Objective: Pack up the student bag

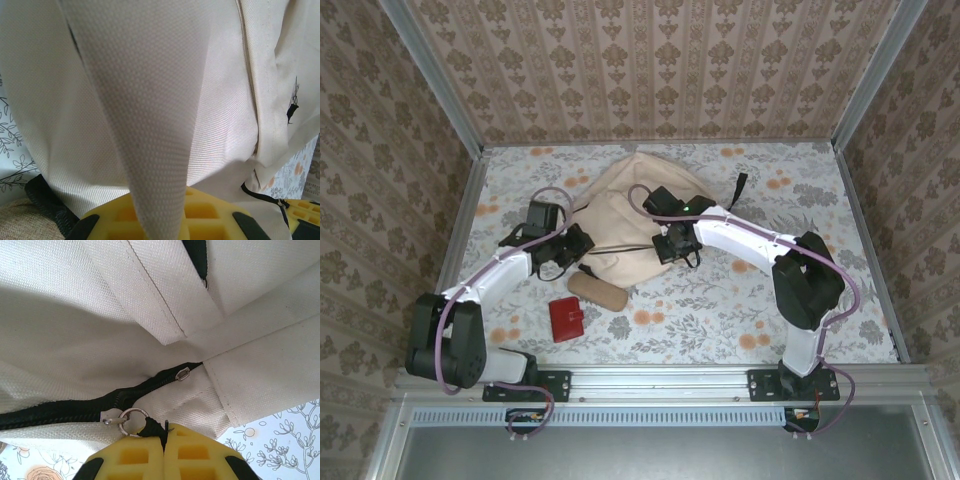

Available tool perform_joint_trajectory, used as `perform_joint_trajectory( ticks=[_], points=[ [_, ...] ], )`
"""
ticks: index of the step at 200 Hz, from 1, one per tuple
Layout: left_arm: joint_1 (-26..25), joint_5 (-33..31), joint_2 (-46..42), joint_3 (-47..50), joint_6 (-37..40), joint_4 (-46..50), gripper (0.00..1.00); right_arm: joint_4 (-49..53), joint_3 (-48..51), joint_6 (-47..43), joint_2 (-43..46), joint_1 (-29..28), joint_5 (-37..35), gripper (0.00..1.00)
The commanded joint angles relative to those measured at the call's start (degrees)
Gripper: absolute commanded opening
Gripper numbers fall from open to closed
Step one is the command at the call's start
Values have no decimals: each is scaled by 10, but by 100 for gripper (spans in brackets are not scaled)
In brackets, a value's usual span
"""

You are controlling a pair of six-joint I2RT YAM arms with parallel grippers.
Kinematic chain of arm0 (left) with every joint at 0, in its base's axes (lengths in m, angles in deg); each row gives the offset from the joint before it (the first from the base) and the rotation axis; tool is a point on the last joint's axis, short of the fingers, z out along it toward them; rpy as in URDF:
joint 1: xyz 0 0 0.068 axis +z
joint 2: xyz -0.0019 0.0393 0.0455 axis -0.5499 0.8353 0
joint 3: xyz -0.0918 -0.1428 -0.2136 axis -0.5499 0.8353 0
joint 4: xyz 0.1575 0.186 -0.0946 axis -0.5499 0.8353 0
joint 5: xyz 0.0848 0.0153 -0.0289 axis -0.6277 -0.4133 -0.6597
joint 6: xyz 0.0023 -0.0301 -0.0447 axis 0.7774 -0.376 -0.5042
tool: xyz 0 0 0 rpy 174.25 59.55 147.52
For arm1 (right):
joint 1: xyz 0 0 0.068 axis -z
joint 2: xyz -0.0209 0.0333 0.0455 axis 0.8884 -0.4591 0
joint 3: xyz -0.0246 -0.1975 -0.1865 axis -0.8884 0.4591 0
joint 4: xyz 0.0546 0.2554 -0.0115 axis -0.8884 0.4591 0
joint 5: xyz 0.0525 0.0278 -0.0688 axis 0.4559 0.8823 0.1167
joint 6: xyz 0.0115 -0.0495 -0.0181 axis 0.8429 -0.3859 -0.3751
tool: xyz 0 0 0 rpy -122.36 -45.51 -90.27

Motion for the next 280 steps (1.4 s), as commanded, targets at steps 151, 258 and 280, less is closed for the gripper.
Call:
perform_joint_trajectory(
  ticks=[151,258,280],
  points=[
    [-157,-52,-93,-24,-82,60,71,-136,158,71,192,62,215,60],
    [-249,-88,50,-20,-99,57,43,-159,150,157,80,58,208,42],
    [-251,-91,55,2,-100,36,31,-203,197,178,78,58,208,42]
  ],
)
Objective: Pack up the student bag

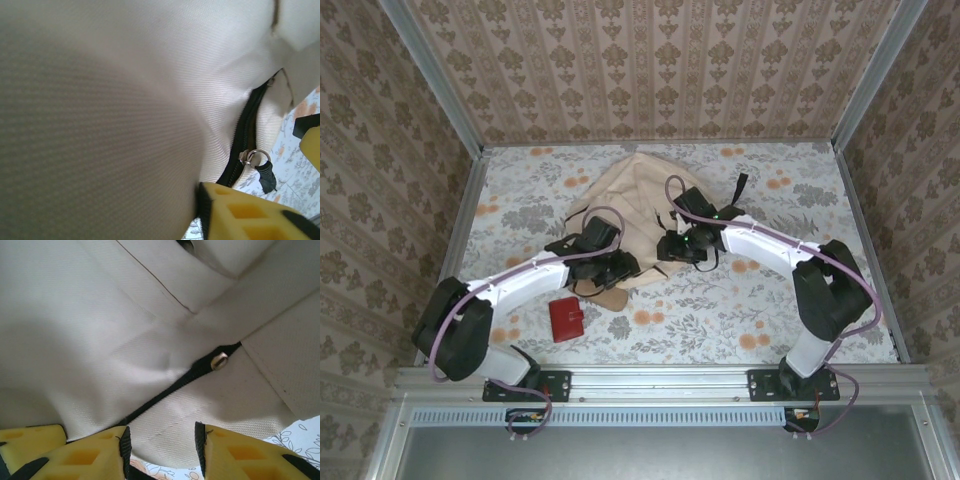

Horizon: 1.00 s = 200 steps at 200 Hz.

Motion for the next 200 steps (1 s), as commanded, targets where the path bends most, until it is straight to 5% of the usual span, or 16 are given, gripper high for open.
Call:
perform_joint_trajectory(
  ticks=[1,87,153,200],
  points=[
    [-7,-11,14,24,-2,-12,30,-23,38,31,-3,-4,-5,42],
    [0,-21,37,45,17,-63,6,-20,39,29,-50,-3,-74,25],
    [1,-20,39,45,19,-80,4,60,-18,8,7,-50,-122,50],
    [1,-22,38,47,18,-84,4,99,-74,73,-52,-76,-195,51]
  ],
)
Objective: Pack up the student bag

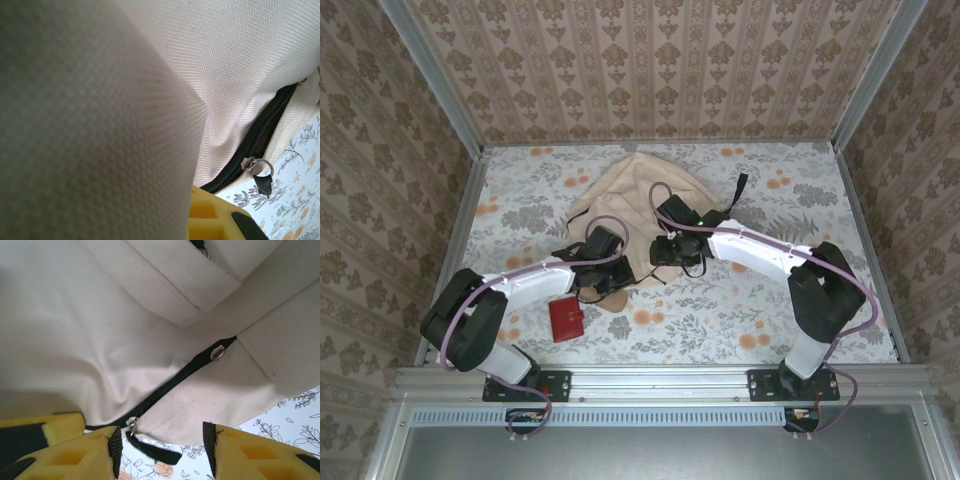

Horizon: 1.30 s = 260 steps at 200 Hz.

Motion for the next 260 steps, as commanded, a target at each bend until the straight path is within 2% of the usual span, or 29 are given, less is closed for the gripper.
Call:
perform_joint_trajectory(
  ticks=[1,91,113,129,199,260],
  points=[
    [4,-11,4,6,11,-9,4,52,-23,42,-34,-13,-58,51],
    [4,-5,6,13,6,-28,4,71,-81,171,-100,-37,-93,52],
    [3,-3,6,13,6,-31,4,87,-94,198,-114,-38,-98,49],
    [4,-2,6,12,6,-31,4,91,-88,211,-113,-42,-102,46],
    [4,-2,7,11,5,-37,4,108,-67,233,-117,-45,-87,44],
    [6,-6,7,11,3,-35,4,97,-19,257,-76,-45,-95,35]
  ],
)
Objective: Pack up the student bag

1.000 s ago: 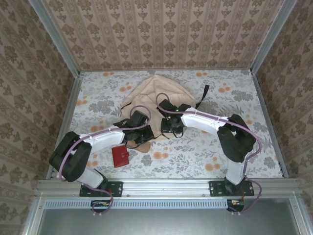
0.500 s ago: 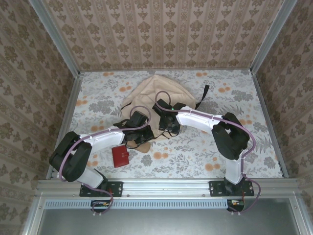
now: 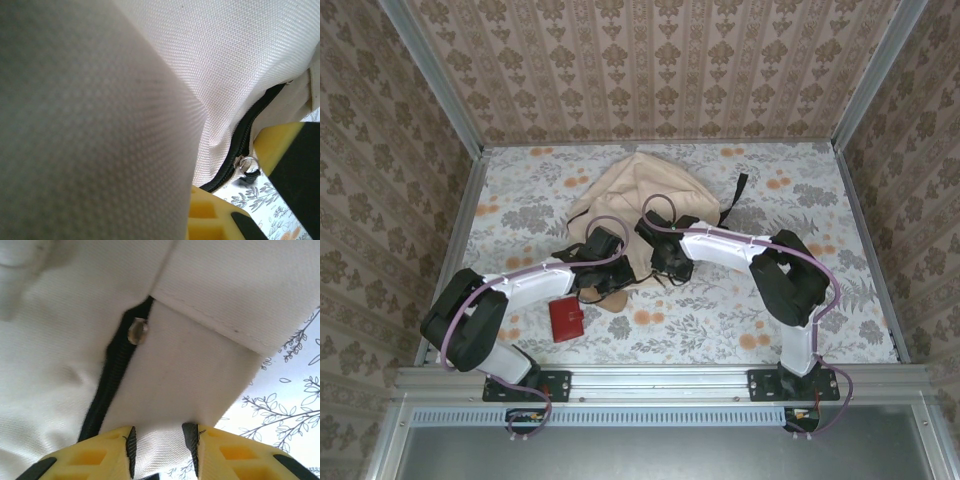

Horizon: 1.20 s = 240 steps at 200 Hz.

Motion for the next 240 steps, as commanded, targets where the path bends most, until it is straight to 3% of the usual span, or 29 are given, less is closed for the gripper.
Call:
perform_joint_trajectory(
  ticks=[1,64,112,193,240],
  points=[
    [6,-6,7,4,2,-17,4,16,22,22,31,-4,-14,35],
    [11,-6,2,9,-1,-18,3,-19,66,22,55,4,4,20],
    [11,2,4,14,1,-27,3,-5,10,7,70,6,18,47],
    [10,5,3,17,-1,-35,3,37,-41,129,2,10,63,40],
    [10,6,0,20,-2,-41,3,29,-31,142,-16,13,92,36]
  ],
)
